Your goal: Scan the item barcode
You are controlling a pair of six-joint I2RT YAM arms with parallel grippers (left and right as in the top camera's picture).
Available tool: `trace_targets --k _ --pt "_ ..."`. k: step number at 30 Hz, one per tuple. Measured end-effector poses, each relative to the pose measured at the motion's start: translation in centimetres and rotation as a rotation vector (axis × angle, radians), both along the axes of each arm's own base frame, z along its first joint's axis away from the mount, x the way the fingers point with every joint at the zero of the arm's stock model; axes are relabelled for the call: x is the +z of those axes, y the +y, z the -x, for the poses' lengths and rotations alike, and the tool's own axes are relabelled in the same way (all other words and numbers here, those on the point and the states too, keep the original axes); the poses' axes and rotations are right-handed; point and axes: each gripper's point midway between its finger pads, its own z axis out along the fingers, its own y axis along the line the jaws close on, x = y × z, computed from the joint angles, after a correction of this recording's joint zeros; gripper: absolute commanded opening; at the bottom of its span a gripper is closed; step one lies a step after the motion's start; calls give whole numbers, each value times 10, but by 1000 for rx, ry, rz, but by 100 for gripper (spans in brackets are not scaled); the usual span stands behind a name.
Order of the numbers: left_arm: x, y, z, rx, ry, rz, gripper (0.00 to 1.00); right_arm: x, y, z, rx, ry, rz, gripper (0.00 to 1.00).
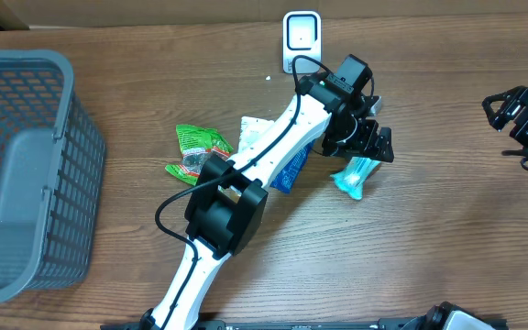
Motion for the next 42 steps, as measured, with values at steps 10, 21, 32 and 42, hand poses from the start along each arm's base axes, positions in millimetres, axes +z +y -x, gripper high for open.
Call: trace_targets --k 10,21,32,42 --pt "105 67 -59 95 -126 35 93 -21 36 -7 86 66 -46 100" --pt "247 212 -82 384 -535 -156 100 -117 115 -31 311 360 -128 99" --pt "292 274 -78 524 -726 -333 100 -197 158 -35 370 574 -138 95" --pt "225 324 -89 572 -494 -490 100 -226 173 -26 296 676 -85 92"
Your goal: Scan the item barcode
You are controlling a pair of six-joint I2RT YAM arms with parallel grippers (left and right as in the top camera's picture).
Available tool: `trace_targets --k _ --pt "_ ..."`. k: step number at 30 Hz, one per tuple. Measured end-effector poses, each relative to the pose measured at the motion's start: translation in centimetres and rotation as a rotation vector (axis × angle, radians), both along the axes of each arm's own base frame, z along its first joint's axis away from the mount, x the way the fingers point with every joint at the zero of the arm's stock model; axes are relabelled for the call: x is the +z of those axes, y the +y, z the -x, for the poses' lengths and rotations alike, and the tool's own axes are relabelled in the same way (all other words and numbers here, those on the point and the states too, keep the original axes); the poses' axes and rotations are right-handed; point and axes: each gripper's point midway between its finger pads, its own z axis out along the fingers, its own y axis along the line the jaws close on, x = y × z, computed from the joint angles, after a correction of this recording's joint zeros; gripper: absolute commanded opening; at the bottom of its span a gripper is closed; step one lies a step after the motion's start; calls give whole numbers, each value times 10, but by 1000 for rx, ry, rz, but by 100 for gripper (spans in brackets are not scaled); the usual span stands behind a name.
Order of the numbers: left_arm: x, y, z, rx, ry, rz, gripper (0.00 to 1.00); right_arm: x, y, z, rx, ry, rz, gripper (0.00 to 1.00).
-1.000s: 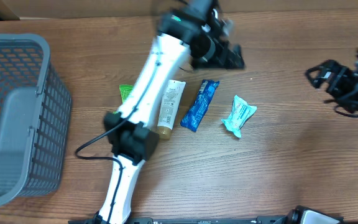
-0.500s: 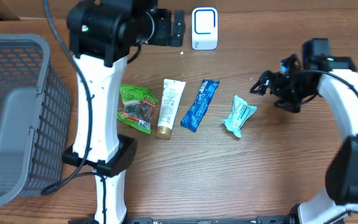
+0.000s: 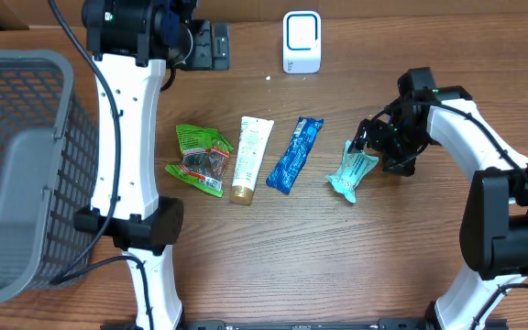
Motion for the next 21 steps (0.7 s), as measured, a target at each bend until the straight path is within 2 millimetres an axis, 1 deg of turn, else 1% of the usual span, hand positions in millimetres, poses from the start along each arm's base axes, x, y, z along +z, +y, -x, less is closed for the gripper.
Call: trace_targets --k 3,4,8,9,10,11,12,16,17,21 --pt "-19 6 1 21 67 -8 100 -4 -3 1 -31 12 21 92" --pt "-28 9 2 32 97 -11 99 -5 -5 0 -39 9 30 92" --pt "-53 18 7 55 189 -5 100 -6 -6 -4 -50 -6 41 92" --pt "-64 26 9 73 230 -4 100 -6 -6 -6 -52 -11 41 93" --pt "-67 29 10 79 243 -3 100 -6 -7 -6 -54 -12 42 92" --pt "-81 40 14 106 294 -2 100 -6 -7 -7 -56 -15 43 92" --pt "-91 49 17 127 331 -4 100 -6 -7 -7 -57 -17 44 92" --pt "-115 71 25 176 411 -5 100 -6 -7 -8 -58 -19 47 92" --pt "-124 74 28 179 441 -8 100 -6 -8 -8 -59 -20 50 92" --pt "-156 77 38 148 526 -34 100 -6 -8 -8 -62 -19 51 92"
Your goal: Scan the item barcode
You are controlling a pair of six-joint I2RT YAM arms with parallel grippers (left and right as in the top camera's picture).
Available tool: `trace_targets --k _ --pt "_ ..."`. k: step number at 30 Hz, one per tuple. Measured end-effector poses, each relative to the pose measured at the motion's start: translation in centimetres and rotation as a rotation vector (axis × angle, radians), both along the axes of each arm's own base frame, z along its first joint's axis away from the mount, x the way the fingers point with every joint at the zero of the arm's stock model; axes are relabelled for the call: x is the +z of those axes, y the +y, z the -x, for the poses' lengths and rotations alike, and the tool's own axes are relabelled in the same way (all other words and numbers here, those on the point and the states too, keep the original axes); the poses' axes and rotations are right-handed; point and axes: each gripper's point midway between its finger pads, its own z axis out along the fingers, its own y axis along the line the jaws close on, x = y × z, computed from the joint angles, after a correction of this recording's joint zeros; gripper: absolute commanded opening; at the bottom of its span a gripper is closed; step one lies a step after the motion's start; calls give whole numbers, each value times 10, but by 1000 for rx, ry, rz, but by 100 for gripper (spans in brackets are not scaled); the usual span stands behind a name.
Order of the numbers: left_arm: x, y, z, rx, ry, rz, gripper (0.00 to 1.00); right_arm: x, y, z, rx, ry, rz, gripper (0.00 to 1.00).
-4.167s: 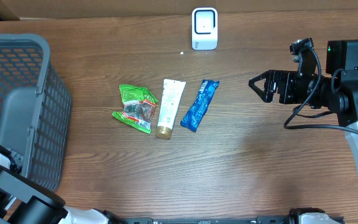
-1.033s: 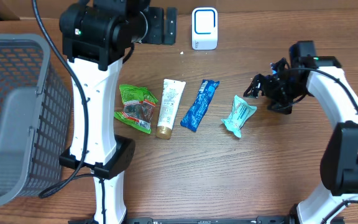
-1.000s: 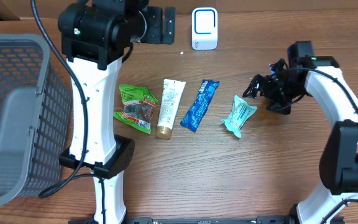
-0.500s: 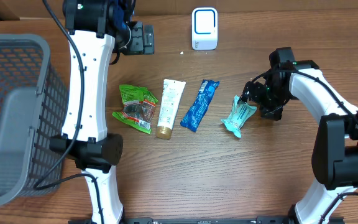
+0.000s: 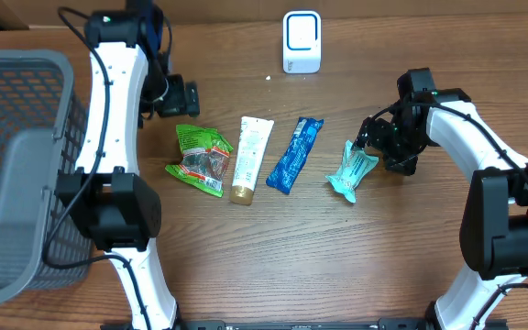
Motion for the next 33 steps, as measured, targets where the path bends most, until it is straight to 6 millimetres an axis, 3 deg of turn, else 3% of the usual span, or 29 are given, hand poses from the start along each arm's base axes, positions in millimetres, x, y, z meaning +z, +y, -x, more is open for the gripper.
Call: trace_targets --k 5,11,18,24,31,32,33 --pt "-32 7 2 -8 34 -29 100 0 0 0 0 1 0 92" --pt "-35 26 -4 49 11 -34 100 -2 0 3 -1 10 1 91" --pt "-35 41 -9 96 -16 -42 100 -25 0 17 -22 34 -6 86" --pt "-35 40 -15 95 -38 -38 100 -27 2 12 -34 7 -23 58" --pt "-35 40 -21 95 -65 -38 100 -29 3 13 -33 7 -25 52" --pt "-35 40 -21 95 -66 -38 99 -29 2 13 -33 7 -25 47" --pt "-35 40 -21 95 -66 -38 100 -29 2 13 -32 7 -24 25"
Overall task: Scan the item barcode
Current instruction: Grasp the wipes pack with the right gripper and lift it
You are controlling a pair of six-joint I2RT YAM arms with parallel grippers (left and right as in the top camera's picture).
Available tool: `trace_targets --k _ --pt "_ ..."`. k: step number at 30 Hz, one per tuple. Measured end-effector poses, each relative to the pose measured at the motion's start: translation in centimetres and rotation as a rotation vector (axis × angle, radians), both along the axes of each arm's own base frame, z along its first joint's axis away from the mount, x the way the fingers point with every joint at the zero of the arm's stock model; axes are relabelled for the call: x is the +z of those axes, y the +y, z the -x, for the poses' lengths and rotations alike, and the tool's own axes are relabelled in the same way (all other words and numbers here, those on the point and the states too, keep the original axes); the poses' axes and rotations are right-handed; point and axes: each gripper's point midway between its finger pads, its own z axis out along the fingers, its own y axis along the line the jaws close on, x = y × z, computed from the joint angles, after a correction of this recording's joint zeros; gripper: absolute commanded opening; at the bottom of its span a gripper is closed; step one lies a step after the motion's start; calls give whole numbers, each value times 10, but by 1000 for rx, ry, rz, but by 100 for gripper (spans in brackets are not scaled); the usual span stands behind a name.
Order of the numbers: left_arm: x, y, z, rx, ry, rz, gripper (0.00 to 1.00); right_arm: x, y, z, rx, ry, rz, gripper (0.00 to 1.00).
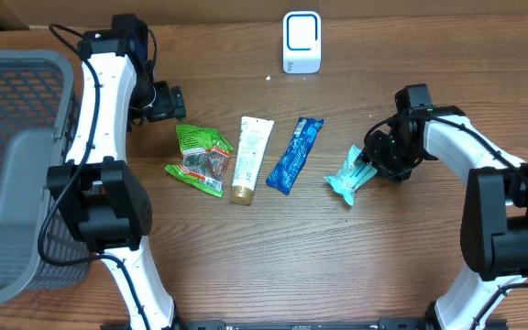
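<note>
The white barcode scanner [301, 41] stands at the table's far edge, in the middle. A teal packet [346, 177] lies right of centre. My right gripper [372, 161] is down at its upper right end, covering that end. From above I cannot tell whether its fingers have closed on the packet. My left gripper [165, 102] hangs at the far left, above the green packet [200, 158], with nothing in it. Its jaw state is unclear.
A white tube [250, 158] and a blue packet [295, 154] lie in a row between the green and teal packets. A grey mesh basket [71, 110] fills the left side. A cardboard box corner shows at the top left.
My right gripper has moved slightly down and left onto the teal packet's upper end, and the packet has shifted a little. My left gripper has moved slightly left, staying near the green packet.
My left arm first reached across the table with its gripper at the teal packet, and the right arm was off at the right edge. Then the left arm was back at the far left and the right gripper was beside the packet. Now the right gripper is on it.
</note>
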Motion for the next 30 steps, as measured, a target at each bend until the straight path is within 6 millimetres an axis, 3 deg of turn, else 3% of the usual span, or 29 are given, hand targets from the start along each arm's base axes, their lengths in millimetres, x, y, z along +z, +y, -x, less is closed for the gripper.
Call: trace_targets --k 2,6,11,17,21,25,27,30 --pt "0 0 0 0 -1 0 99 0 0 0 1 0 2 4" --pt "0 0 0 0 -1 0 100 5 -6 6 -4 35 15 4" --pt "0 0 0 0 -2 3 100 23 -42 18 -17 127 143 4" --pt "0 -1 0 0 -1 3 100 73 -90 39 -38 227 526 4" --pt "0 -1 0 0 -1 3 100 87 -103 52 -68 256 713 4" --pt "0 -1 0 0 -1 3 100 74 -111 54 -71 315 782 4" --pt "0 -1 0 0 -1 3 100 44 -113 54 -46 393 815 4" --pt "0 -1 0 0 -1 3 100 22 -115 55 -19 444 843 10"
